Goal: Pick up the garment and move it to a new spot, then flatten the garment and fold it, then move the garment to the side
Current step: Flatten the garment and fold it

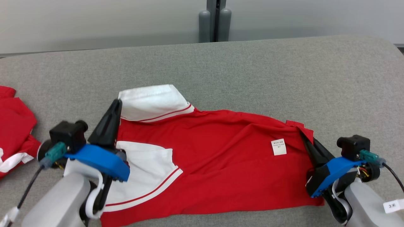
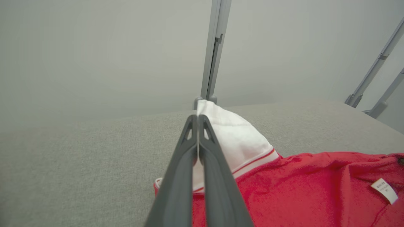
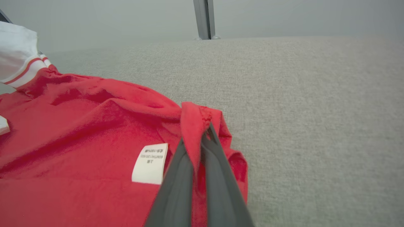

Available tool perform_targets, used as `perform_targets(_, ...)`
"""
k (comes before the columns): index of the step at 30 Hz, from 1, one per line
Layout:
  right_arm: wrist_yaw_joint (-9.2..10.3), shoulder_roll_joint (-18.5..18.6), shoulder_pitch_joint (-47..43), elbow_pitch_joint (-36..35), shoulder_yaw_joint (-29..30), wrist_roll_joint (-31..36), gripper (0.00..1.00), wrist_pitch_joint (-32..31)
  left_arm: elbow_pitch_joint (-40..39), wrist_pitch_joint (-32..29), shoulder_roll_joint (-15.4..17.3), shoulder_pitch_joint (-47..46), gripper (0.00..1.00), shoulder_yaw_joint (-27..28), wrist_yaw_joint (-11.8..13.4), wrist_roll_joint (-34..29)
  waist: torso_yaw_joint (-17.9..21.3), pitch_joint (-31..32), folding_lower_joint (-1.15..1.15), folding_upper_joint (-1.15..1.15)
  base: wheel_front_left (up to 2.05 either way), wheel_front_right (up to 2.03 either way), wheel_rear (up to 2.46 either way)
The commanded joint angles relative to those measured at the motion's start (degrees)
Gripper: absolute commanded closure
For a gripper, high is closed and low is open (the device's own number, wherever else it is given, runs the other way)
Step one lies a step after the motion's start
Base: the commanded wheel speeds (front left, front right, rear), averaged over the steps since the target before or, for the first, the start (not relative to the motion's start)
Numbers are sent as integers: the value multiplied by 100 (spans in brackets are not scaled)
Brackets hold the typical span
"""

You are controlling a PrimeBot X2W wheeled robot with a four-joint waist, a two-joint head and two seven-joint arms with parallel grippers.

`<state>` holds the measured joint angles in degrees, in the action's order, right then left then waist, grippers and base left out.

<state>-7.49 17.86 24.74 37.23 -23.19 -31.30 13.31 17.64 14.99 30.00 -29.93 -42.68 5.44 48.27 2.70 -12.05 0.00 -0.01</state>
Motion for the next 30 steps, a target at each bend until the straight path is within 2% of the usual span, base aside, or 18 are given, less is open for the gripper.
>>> perform_targets(1,-1,-27,-148,-9,59,17,100,57,-190,25,19,274,100,91,96,-27,-8,15,0,1,0,0,0)
perform_targets(6,-1,-106,-485,-63,293,128,100,157,-1090,26,49,1401,100,453,615,-164,-77,100,0,1,0,0,0)
perform_targets(10,-1,-193,-735,-176,530,207,100,187,-1515,26,-67,2094,100,673,822,-218,-135,152,0,1,0,0,0)
perform_targets(17,-1,-342,-1378,-776,1157,446,100,194,-1704,26,-383,2991,100,1139,882,-397,-250,248,0,1,0,0,0)
perform_targets(21,-1,-435,-1826,-1139,1423,581,100,194,-1670,26,-541,3363,100,1318,807,-506,-290,277,0,1,0,0,0)
perform_targets(26,-1,-565,-2136,-1266,1558,635,100,196,-1515,27,-771,3639,100,1495,683,-555,-277,296,0,1,0,0,0)
perform_targets(27,-1,-577,-2181,-1222,1529,653,58,196,-1475,27,-802,3650,60,1536,661,-617,-275,301,0,1,0,0,0)
perform_targets(28,-1,-586,-2186,-1218,1522,661,19,196,-1446,27,-849,3651,7,1591,632,-663,-273,305,0,1,0,0,0)
perform_targets(29,-1,-588,-2173,-1239,1533,669,0,196,-1430,27,-925,3645,0,1670,609,-733,-275,312,0,1,0,0,0)
perform_targets(30,-1,-596,-2160,-1277,1535,685,0,196,-1389,27,-971,3647,0,1748,575,-855,-271,316,0,1,0,0,0)
